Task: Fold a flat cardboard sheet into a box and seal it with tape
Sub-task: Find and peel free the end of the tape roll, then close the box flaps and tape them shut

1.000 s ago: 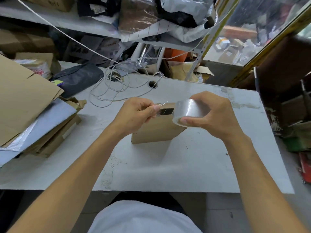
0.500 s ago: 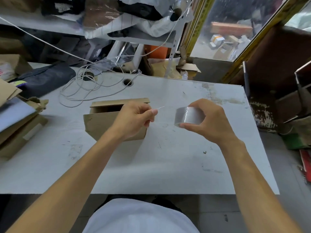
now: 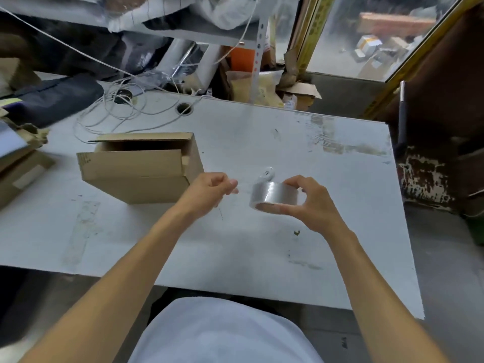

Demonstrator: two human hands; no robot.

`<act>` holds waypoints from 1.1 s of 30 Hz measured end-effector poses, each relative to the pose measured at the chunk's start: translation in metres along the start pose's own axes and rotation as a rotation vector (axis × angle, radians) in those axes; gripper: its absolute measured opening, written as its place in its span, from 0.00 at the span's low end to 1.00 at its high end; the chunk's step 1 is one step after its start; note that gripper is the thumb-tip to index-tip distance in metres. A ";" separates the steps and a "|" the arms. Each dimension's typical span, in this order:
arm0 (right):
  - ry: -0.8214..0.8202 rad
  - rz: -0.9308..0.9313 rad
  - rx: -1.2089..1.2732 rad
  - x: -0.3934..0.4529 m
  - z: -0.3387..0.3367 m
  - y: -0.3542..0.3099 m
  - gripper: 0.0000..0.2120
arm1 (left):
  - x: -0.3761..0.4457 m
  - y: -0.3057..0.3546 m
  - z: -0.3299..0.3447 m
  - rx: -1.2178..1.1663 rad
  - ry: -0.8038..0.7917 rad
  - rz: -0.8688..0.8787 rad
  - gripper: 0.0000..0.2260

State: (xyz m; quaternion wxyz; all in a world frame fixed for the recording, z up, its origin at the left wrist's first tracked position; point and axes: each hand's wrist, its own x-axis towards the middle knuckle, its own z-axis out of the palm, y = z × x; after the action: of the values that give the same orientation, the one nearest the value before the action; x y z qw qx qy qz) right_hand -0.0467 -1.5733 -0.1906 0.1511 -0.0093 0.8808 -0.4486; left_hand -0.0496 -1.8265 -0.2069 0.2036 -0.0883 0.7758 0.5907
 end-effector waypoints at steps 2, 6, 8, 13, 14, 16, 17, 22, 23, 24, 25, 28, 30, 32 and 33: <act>-0.026 0.035 0.062 0.005 0.011 0.011 0.30 | 0.001 -0.008 0.000 -0.083 -0.022 -0.027 0.16; -0.053 0.036 0.111 0.016 0.025 0.031 0.29 | 0.006 -0.028 0.004 -0.303 -0.102 -0.114 0.16; -0.054 0.025 0.113 0.019 0.029 0.039 0.31 | 0.008 -0.035 0.007 -0.373 -0.143 -0.149 0.16; -0.098 0.007 0.036 0.026 0.041 0.059 0.26 | 0.011 -0.048 0.008 -0.457 -0.228 -0.183 0.12; -0.112 0.001 0.033 0.028 0.042 0.062 0.25 | 0.011 -0.050 0.007 -0.473 -0.231 -0.188 0.11; -0.147 0.008 0.057 0.032 0.038 0.064 0.23 | 0.012 -0.050 0.006 -0.491 -0.233 -0.191 0.11; -0.150 0.007 0.083 0.035 0.035 0.064 0.20 | 0.013 -0.050 0.005 -0.494 -0.232 -0.187 0.12; 0.089 -0.001 -0.002 0.086 0.032 0.062 0.14 | 0.014 -0.044 0.004 -0.481 -0.234 -0.183 0.12; 0.098 0.005 -0.062 0.101 0.038 0.064 0.15 | 0.013 -0.043 0.004 -0.482 -0.235 -0.186 0.11; 0.079 0.010 -0.126 0.115 0.046 0.067 0.17 | 0.013 -0.043 0.004 -0.488 -0.235 -0.189 0.11; 0.045 0.021 -0.200 0.127 0.055 0.070 0.18 | 0.013 -0.043 0.004 -0.497 -0.236 -0.192 0.11; -0.018 0.044 -0.432 0.145 0.074 0.077 0.18 | 0.012 -0.042 0.005 -0.512 -0.226 -0.202 0.11; -0.006 0.034 -0.479 0.148 0.076 0.075 0.16 | 0.012 -0.041 0.005 -0.521 -0.221 -0.212 0.11; -0.044 0.065 -0.470 0.149 0.072 0.069 0.16 | 0.012 -0.041 0.005 -0.526 -0.230 -0.215 0.11; -0.059 0.095 -0.446 0.147 0.068 0.065 0.16 | 0.012 -0.041 0.005 -0.528 -0.233 -0.214 0.11</act>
State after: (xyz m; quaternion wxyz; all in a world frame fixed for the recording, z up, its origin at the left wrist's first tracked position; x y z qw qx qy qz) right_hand -0.1610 -1.6106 -0.3173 0.1921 -0.0140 0.9528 -0.2348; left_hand -0.0434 -1.8324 -0.2493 0.3222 -0.1510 0.5533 0.7532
